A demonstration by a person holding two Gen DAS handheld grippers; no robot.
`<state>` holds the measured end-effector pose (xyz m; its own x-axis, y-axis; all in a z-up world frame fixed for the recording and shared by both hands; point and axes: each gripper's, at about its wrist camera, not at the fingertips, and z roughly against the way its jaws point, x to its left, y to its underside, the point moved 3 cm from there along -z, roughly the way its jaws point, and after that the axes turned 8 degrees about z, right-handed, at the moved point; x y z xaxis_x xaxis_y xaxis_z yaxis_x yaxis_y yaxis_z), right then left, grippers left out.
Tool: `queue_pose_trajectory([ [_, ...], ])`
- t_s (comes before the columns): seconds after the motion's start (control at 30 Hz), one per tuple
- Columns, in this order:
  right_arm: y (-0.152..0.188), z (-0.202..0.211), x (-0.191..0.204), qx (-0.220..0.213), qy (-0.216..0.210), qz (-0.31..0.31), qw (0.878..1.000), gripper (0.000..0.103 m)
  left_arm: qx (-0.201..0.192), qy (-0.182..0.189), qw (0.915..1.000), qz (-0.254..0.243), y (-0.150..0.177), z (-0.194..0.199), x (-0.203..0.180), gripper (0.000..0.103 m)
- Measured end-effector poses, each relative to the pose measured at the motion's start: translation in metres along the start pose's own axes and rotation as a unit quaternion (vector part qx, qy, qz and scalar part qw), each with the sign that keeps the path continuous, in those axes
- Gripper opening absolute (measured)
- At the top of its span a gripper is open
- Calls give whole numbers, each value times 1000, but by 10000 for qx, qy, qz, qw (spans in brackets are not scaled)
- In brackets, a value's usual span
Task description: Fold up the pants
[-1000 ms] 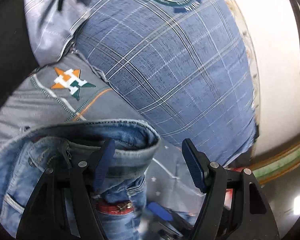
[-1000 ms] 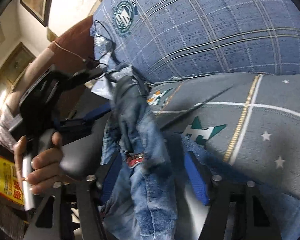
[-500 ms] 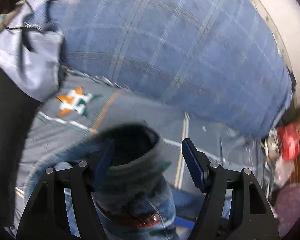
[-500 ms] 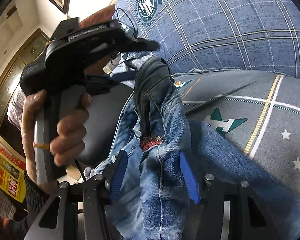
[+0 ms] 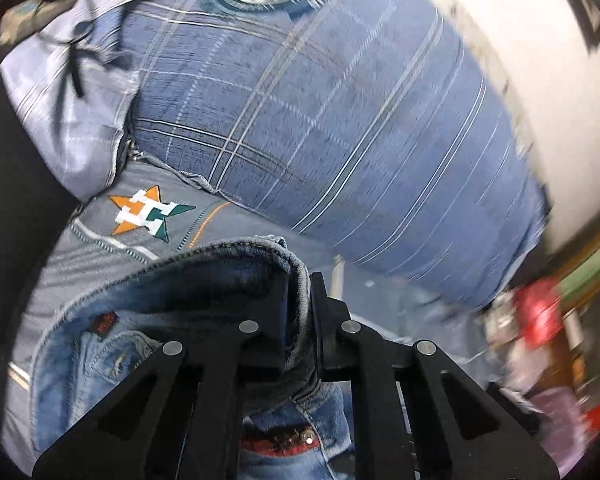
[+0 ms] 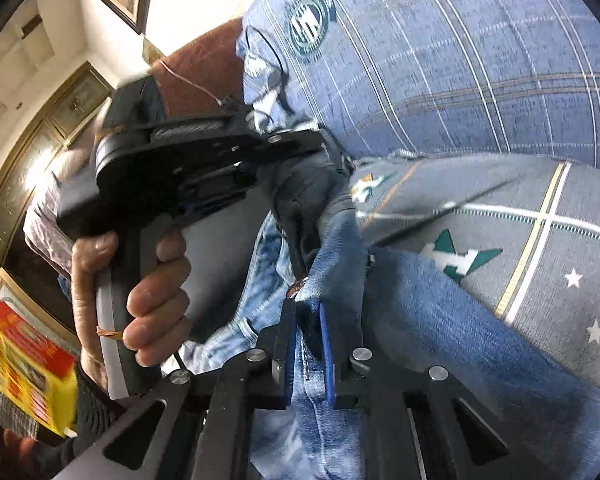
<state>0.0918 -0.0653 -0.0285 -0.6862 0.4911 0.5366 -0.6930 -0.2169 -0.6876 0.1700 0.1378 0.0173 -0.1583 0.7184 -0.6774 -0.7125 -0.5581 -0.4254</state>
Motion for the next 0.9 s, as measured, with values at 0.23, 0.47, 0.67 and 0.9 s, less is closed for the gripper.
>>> queue_pose_trajectory([
  [0.23, -2, 6, 8, -74, -257, -79, 9996, 8, -388, 412, 9973, 463, 12, 46, 23, 8],
  [0.47, 1, 11, 30, -58, -524, -45, 9986, 4, -573, 436, 9948, 725, 32, 83, 38, 7],
  [0.67, 18, 6, 50, 160, -646, 21, 9978, 3, -724, 576, 9881, 1228, 56, 111, 68, 7],
  [0.9, 35, -4, 67, 393, -765, 160, 9962, 2, -584, 404, 9841, 1628, 92, 134, 98, 7],
])
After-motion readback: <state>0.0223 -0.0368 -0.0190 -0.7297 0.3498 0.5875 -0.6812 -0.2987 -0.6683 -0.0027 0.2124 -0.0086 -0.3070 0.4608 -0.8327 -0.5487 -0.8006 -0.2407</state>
